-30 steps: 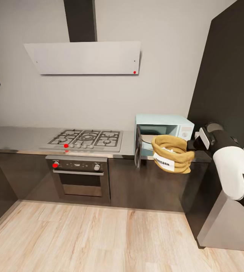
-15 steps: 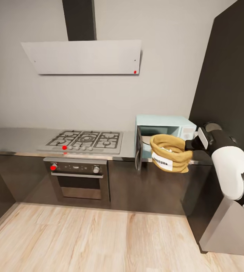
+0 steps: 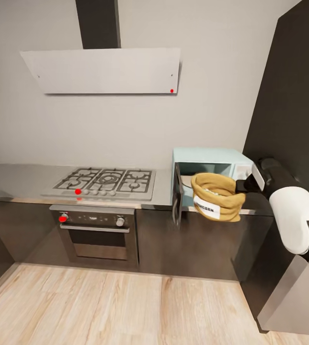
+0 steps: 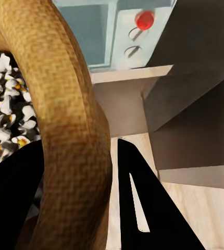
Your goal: In the kitchen, take the popcorn bag from the countertop, put it into the microwave, and heat it until the popcorn is cooked so the cooked popcorn ends up inside the bag.
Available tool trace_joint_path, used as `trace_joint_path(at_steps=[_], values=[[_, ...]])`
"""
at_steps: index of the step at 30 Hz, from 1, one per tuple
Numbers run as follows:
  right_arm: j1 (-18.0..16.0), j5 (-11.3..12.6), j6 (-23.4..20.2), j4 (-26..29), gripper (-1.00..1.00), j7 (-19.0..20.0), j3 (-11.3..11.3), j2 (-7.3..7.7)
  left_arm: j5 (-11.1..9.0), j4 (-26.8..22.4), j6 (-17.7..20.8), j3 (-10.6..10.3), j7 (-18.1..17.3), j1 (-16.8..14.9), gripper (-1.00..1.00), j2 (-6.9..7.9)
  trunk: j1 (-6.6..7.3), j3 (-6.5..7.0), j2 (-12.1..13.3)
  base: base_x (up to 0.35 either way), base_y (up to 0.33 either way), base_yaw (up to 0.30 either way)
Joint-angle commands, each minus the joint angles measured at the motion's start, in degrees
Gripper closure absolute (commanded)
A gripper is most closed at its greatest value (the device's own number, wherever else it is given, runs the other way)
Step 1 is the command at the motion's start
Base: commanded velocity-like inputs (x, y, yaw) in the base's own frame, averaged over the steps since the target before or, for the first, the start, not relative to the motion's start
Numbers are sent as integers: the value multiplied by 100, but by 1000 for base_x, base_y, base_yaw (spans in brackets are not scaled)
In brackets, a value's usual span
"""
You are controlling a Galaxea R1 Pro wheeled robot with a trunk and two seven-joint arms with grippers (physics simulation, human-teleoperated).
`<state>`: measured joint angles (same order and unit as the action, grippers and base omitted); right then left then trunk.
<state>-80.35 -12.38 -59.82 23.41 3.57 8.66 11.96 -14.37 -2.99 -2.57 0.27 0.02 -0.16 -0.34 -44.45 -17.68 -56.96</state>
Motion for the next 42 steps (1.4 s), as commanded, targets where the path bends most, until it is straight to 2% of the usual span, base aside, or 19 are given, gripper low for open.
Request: trace_joint_path(at_steps=[1,6,8,10,23,42], values=[[-1,-51,-18,-57,100,38,39,2,-30,0,-15,0,4,-2,-100,-1,-1,-6,-5,5,0,0],[2,-46,-18,-280,100,45,120,9,-31,0,-15,2,6,-2,-100,-1,-1,-6,-5,1,0,0],[2,-53,-18,-302,100,45,468,2,-31,0,-15,1,6,-2,-100,-1,-1,-6,-5,0,0,0],[2,-52,-18,-325,100,33,535,4,-31,0,-15,0,5,-2,-100,-1,-1,-6,-5,0,0,0],[2,-64,-18,-302,100,3,550,17,-25,0,-15,-3,1,-2,-100,-1,-1,-6,-5,14,0,0],[2,-72,-18,-238,100,-1,575,26,-22,0,-15,-1,-2,-2,-100,-1,-1,-6,-5,290,0,0]])
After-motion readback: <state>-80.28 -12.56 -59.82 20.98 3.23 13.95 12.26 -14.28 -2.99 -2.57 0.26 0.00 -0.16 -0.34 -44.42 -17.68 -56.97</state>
